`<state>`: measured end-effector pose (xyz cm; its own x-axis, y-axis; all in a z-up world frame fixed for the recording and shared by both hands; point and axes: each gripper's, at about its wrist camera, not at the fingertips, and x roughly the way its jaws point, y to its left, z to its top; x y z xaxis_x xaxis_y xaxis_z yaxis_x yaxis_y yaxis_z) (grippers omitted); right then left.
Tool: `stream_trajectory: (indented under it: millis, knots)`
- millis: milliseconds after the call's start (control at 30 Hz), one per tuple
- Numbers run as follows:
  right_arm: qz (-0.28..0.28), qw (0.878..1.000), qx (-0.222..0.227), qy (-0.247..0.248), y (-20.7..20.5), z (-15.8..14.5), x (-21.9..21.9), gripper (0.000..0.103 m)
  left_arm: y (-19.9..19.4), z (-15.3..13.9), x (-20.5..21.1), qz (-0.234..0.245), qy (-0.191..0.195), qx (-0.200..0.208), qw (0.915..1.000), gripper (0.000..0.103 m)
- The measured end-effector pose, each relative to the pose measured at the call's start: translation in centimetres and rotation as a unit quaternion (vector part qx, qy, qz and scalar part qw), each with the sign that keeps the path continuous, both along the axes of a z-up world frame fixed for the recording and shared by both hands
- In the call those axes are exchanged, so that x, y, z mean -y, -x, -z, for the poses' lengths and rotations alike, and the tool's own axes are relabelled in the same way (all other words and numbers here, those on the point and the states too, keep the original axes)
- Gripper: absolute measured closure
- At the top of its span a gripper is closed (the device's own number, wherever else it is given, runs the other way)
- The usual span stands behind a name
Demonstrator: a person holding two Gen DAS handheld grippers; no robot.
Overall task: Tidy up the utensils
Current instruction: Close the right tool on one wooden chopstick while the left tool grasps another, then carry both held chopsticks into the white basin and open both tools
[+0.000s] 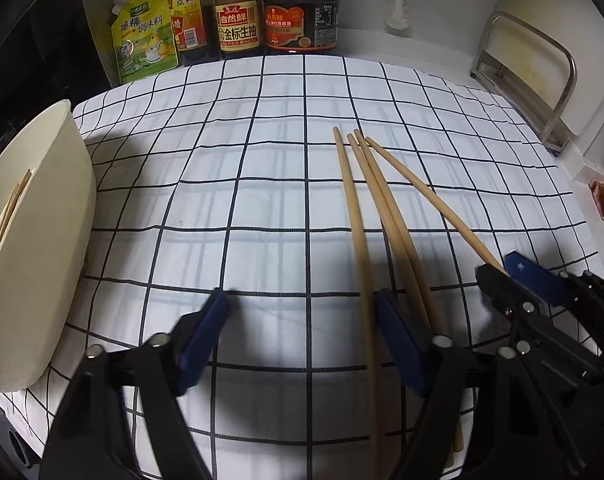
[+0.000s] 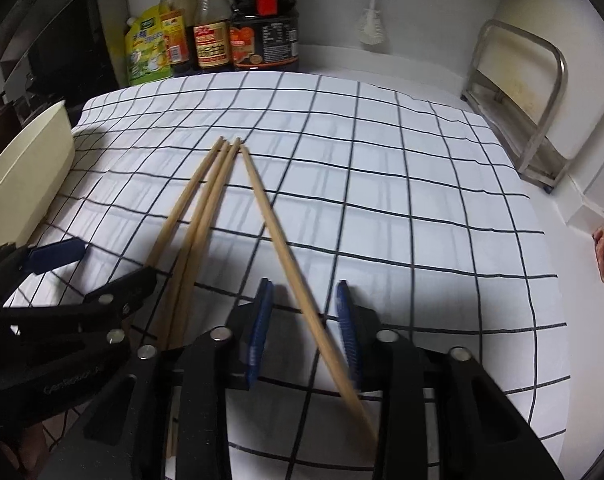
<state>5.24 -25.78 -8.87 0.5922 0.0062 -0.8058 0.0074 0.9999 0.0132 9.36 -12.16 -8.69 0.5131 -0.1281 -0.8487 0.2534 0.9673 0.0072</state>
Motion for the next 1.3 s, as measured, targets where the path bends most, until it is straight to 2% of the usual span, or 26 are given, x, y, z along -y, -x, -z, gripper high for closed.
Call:
stream_trajectory:
  millis: [33, 100, 133, 200, 233, 500, 633, 1000, 1167, 1300]
  knots:
    - [-0.008, 1.000, 0.000, 0.001, 0.0, 0.0, -0.3, 0.089, 0.1, -0.1, 0.1, 0.003, 0.000, 0.002, 1.0000, 0.046]
    - [-0.013, 1.000, 0.000, 0.003, 0.1, -0.1, -0.6, 0.095, 0.3, -0.3, 0.2, 0.008, 0.003, 0.003, 1.0000, 0.066]
    - [-0.012, 1.000, 0.002, 0.001, 0.1, -0.1, -0.7, 0.096, 0.4, -0.3, 0.3, 0.011, 0.006, 0.003, 0.9999, 0.072]
    - [-0.010, 1.000, 0.004, -0.008, 0.2, -0.1, -0.5, 0.097, 0.6, -0.4, 0.3, 0.021, 0.017, -0.002, 0.9996, 0.093]
    - [-0.009, 1.000, 0.006, -0.017, 0.2, 0.0, -0.5, 0.097, 0.7, -0.4, 0.4, 0.025, 0.020, -0.004, 0.9995, 0.095]
    - [-0.004, 0.998, 0.014, -0.060, 0.8, -0.3, -0.4, 0.097, 1.6, -0.8, -0.7, 0.039, 0.061, -0.019, 0.9972, 0.096]
    - [-0.009, 0.998, 0.026, -0.063, 1.3, -1.0, -1.1, 0.097, 2.4, -1.7, -1.5, 0.041, 0.068, -0.014, 0.9967, 0.096]
    - [0.014, 0.993, 0.054, -0.104, 2.6, -4.2, -2.7, 0.097, 3.7, -6.6, -6.4, 0.026, 0.091, 0.041, 0.9947, 0.096]
    - [-0.001, 0.991, 0.073, -0.108, 2.3, -6.8, -5.3, 0.097, 3.9, -8.8, -9.5, 0.016, 0.109, 0.066, 0.9918, 0.096]
    - [-0.024, 0.990, 0.086, -0.108, 1.6, -8.6, -8.3, 0.097, 3.9, -10.2, -12.5, -0.001, 0.109, 0.088, 0.9902, 0.096]
